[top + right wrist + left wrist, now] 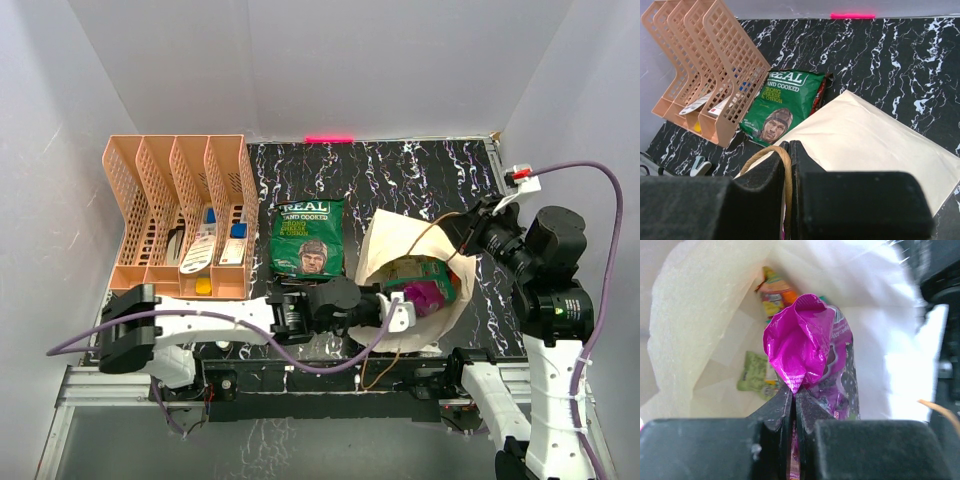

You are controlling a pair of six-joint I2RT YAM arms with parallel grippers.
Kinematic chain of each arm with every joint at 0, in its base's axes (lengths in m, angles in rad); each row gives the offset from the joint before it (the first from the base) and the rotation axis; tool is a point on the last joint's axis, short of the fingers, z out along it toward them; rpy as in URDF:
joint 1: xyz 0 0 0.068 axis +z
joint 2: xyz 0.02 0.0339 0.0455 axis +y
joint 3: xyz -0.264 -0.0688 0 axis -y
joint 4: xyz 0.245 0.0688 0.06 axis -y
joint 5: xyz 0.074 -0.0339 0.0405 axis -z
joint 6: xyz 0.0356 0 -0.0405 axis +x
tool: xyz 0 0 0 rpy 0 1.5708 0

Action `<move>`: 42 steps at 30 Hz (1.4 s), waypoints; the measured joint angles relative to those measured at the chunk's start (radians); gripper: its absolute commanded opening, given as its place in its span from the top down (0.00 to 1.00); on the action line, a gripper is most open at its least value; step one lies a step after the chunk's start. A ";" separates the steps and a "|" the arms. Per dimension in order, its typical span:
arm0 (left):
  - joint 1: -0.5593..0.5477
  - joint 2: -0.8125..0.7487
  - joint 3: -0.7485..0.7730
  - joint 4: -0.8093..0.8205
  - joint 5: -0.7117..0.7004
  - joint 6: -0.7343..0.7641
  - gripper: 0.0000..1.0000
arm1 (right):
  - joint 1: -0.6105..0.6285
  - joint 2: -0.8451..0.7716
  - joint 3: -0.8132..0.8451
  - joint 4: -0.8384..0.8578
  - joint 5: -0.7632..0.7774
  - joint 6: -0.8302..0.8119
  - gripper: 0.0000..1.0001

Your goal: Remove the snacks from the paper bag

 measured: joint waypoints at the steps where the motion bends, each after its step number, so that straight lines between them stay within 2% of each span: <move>1: -0.009 -0.026 -0.008 -0.017 0.014 -0.014 1.00 | 0.000 0.000 0.000 0.007 0.005 0.003 0.92; 6: -0.029 -0.166 -0.009 -0.106 0.071 -0.147 1.00 | 0.001 0.010 -0.010 0.048 0.034 0.015 0.92; 10: -0.029 -0.269 0.043 -0.190 0.037 -0.246 1.00 | 0.003 0.038 -0.010 0.073 0.115 0.027 0.92; 19: -0.007 -0.346 0.427 -0.484 -0.235 -0.384 1.00 | 0.004 0.164 0.060 0.105 0.506 0.016 0.92; 24: 0.161 -0.338 0.529 -0.657 -0.272 -0.452 1.00 | 0.003 0.233 0.093 0.111 0.663 -0.037 0.92; 25: 0.250 -0.324 0.541 -0.687 -0.260 -0.467 1.00 | 0.003 0.240 0.098 0.112 0.685 -0.050 0.92; 30: 0.542 -0.189 0.555 -0.765 -0.113 -0.566 1.00 | 0.003 0.236 0.110 0.112 0.735 -0.092 0.92; 33: 0.674 -0.085 0.552 -0.771 -0.002 -0.645 1.00 | 0.003 0.218 0.110 0.111 0.737 -0.109 0.92; 35: 0.728 -0.033 0.543 -0.765 0.061 -0.698 1.00 | 0.003 0.206 0.110 0.110 0.733 -0.114 0.92; 38: 0.748 0.011 0.538 -0.763 0.129 -0.747 1.00 | 0.003 0.185 0.110 0.108 0.712 -0.123 0.92; 42: 0.744 0.006 0.519 -0.735 0.214 -0.711 1.00 | 0.003 0.168 0.110 0.106 0.684 -0.130 0.92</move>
